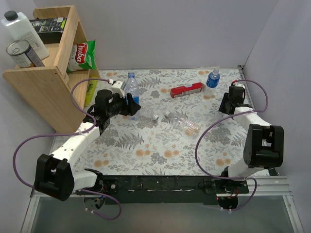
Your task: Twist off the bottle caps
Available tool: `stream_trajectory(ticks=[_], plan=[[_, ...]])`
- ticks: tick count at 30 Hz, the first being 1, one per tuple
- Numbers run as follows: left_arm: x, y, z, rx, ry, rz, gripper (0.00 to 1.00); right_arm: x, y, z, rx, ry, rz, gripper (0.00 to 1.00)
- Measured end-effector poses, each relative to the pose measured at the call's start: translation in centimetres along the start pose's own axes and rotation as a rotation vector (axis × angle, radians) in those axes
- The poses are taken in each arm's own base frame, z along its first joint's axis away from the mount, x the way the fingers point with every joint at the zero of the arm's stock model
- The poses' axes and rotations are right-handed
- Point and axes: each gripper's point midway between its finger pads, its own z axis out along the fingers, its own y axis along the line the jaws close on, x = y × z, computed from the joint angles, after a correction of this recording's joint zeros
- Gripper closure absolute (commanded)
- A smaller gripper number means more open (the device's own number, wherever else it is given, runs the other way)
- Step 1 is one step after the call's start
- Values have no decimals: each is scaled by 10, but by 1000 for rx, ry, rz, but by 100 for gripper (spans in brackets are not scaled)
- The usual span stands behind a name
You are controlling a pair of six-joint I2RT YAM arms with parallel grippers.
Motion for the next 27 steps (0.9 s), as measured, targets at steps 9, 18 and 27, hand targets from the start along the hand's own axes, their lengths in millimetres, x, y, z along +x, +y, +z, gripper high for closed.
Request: stream_trajectory(ticks=[9,18,27], plan=[[0,-1,0,5,2,0,56,-3,-20,27,58,20,26,73],[0,-1,0,7,2,0,55,-4,-23,46,75,22,32,65],[0,-2,0,10,3,0,56,-6,-31,59,109,31,46,20]])
